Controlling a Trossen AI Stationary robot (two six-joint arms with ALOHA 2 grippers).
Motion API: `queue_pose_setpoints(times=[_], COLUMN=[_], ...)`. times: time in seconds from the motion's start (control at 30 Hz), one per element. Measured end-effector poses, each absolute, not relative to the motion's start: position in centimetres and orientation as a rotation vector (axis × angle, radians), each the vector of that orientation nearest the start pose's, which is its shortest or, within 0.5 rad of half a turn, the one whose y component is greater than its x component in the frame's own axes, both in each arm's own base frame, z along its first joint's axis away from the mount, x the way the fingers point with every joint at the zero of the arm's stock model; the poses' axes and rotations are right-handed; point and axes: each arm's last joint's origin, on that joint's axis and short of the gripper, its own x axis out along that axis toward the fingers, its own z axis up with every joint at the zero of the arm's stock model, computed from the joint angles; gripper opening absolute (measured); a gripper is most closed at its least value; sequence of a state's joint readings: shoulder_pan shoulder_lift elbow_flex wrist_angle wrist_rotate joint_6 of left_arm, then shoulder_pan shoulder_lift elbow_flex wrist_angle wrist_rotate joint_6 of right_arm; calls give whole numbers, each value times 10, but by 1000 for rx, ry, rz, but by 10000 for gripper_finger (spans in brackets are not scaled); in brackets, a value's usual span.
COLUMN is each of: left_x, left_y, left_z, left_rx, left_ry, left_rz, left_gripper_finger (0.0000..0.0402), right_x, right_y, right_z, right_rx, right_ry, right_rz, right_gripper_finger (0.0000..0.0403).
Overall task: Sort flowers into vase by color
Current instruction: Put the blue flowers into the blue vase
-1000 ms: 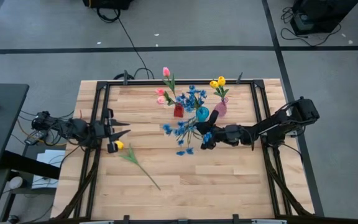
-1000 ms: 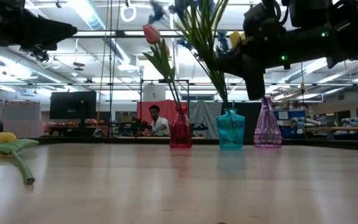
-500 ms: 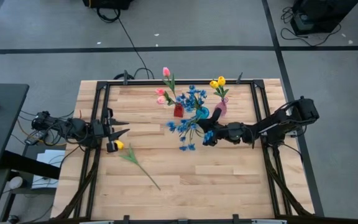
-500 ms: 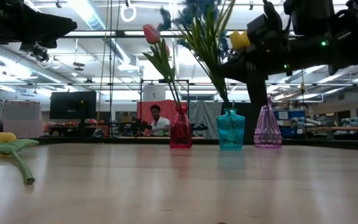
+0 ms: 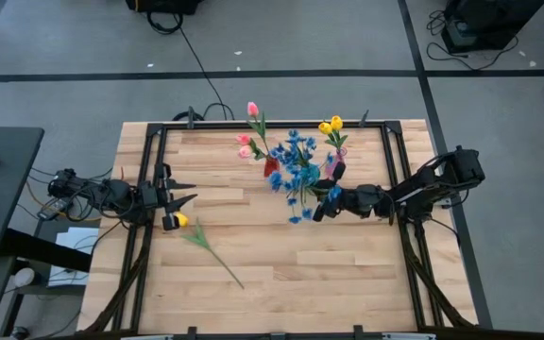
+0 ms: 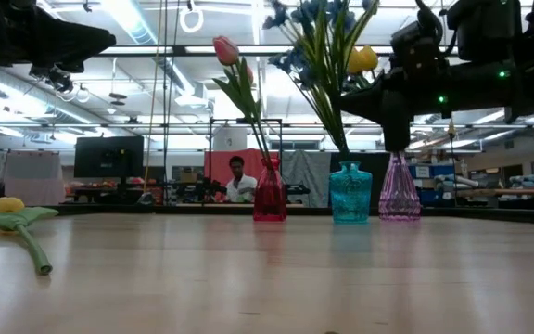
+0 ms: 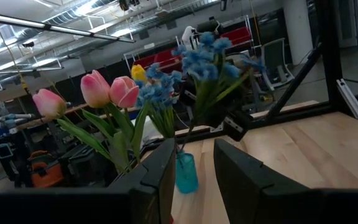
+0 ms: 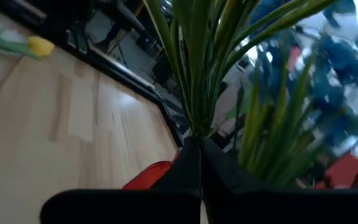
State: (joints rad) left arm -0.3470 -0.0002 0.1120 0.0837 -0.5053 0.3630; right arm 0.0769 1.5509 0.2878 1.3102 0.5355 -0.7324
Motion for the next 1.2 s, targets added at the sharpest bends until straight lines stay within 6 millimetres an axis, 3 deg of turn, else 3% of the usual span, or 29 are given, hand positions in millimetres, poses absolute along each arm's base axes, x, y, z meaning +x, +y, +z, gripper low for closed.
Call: queue_pose_setpoints(times=[0.4,0.7,1.0,1.2], left_x=[84,84,84,84], left_y=[-15,-15,-15,-15], left_z=[209,209,209,209], left_rx=[282,286,287,286], left_ry=[-148,-147,-148,-148], left_rz=[188,189,189,191], left_gripper_finger=[115,115,115,115], right_x=[241,236,236,238], right_y=[16,16,18,33], right_z=[162,157,142,146], right_rx=[-410,-159,-40,-59], right_ry=[57,53,118,115], right_rz=[-553,-805,-744,-742], right_gripper_finger=[7,18,136,197])
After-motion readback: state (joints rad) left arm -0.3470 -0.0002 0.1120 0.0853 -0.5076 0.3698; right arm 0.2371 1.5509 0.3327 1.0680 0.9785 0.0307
